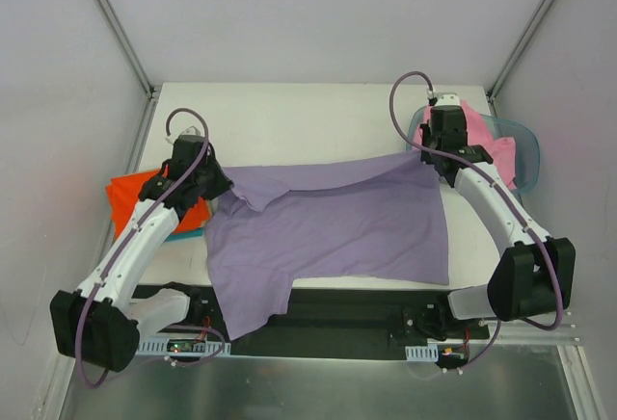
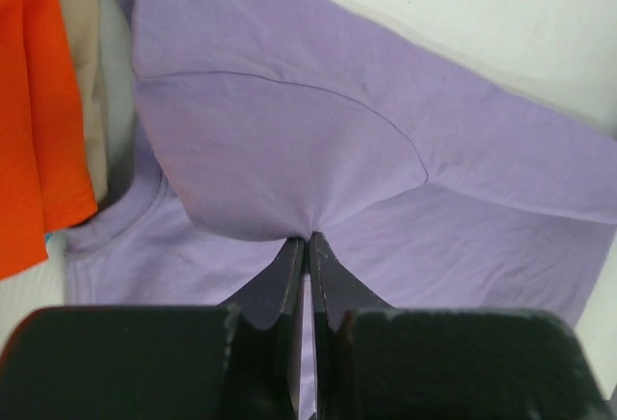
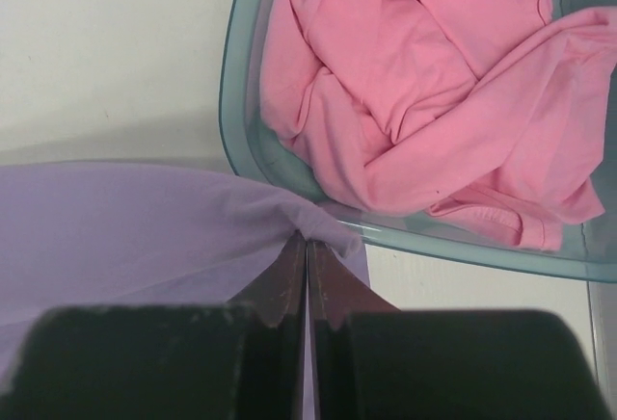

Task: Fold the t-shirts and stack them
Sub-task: Fold the flattened tshirt in 1/3 of the way

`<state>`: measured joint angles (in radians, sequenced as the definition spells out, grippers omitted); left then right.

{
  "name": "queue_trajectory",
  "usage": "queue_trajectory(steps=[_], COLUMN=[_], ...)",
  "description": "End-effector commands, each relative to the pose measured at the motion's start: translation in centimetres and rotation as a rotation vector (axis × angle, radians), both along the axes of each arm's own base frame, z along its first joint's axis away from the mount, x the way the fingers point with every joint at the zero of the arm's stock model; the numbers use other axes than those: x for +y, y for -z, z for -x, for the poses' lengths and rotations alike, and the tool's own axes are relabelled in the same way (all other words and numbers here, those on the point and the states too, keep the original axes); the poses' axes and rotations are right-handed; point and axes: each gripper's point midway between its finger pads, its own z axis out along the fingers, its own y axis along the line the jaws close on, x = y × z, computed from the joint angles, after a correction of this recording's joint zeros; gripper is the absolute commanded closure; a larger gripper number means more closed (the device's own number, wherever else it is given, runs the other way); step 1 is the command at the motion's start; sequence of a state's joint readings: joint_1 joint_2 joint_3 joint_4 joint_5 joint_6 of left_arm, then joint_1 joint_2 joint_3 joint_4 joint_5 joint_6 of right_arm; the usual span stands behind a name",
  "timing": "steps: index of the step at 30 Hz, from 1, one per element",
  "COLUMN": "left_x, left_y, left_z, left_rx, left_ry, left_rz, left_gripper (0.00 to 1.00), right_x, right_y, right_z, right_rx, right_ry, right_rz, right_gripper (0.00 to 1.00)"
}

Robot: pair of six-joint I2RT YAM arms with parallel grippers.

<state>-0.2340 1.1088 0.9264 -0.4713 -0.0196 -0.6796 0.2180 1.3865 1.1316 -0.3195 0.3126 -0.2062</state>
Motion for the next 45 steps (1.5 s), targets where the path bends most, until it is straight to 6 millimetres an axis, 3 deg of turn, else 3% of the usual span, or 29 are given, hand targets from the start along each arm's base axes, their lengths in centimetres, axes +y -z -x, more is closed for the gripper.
queue_trajectory(steps=[1, 8, 12, 15, 16, 19, 20, 21, 22, 24, 25, 26, 28, 31, 35, 41, 45], left_x=[0.5, -0.5, -0.5, 0.1, 0.2, 0.2, 0.2, 0.3, 0.4, 0.6, 0.6, 0.5, 0.3, -0.2, -1.8, -3.1, -3.6], left_y=[-0.4, 1.2, 2.8, 4.1, 4.2, 4.8, 4.8, 4.4, 4.1, 2.9, 2.6, 1.8, 1.5, 1.0, 1.5, 3.5, 5.6], left_z=[2.4, 5.3, 7.4, 9.1, 9.6, 11.0, 11.2, 11.3, 11.2, 10.6, 10.3, 9.9, 9.2, 7.6, 4.9, 1.4, -0.2], left_rx=[0.006, 0.100, 0.166, 0.222, 0.224, 0.246, 0.241, 0.218, 0.203, 0.159, 0.148, 0.129, 0.130, 0.122, 0.139, 0.199, 0.266], left_ry=[-0.103, -0.068, -0.060, -0.056, -0.049, -0.018, -0.011, -0.009, -0.011, -0.012, -0.011, -0.009, -0.005, 0.009, 0.071, 0.095, 0.111], left_rz=[0.019, 0.025, 0.002, -0.026, -0.026, -0.021, -0.018, -0.013, -0.015, -0.026, -0.028, -0.024, -0.035, -0.049, -0.057, -0.095, -0.111], left_gripper=[1.00, 1.00, 0.95, 0.84, 0.73, 0.57, 0.41, 0.31, 0.25, 0.13, 0.09, 0.01, 0.01, 0.01, 0.01, 0.01, 0.01], right_x=[-1.1, -1.3, -1.5, -2.0, -2.3, -3.0, -2.8, -2.8, -2.5, -2.0, -1.9, -1.6, -0.9, 1.0, 3.3, 2.8, 3.8], right_y=[-3.2, -2.8, -2.1, -1.2, -0.3, 0.0, 0.5, 0.3, 0.3, 0.0, -0.2, -0.3, -1.2, -1.8, -0.4, 2.7, 4.7], right_z=[0.1, 0.2, 0.6, 2.4, 3.2, 5.0, 5.9, 6.3, 6.7, 7.5, 7.8, 8.2, 8.6, 8.9, 8.7, 7.7, 6.8], right_rx=[-0.060, -0.036, -0.005, 0.036, 0.060, 0.081, 0.108, 0.110, 0.116, 0.120, 0.116, 0.119, 0.089, 0.086, 0.138, 0.220, 0.280], right_ry=[0.032, 0.031, 0.037, 0.083, 0.095, 0.138, 0.149, 0.150, 0.142, 0.137, 0.134, 0.121, 0.092, 0.002, -0.073, 0.004, 0.019], right_rz=[0.012, 0.015, 0.022, 0.006, 0.011, 0.009, -0.008, -0.021, -0.034, -0.073, -0.084, -0.100, -0.138, -0.210, -0.263, -0.200, -0.240], right_gripper=[0.99, 1.00, 0.99, 0.99, 0.98, 0.90, 0.76, 0.66, 0.53, 0.45, 0.28, 0.20, 0.03, 0.03, 0.03, 0.03, 0.03])
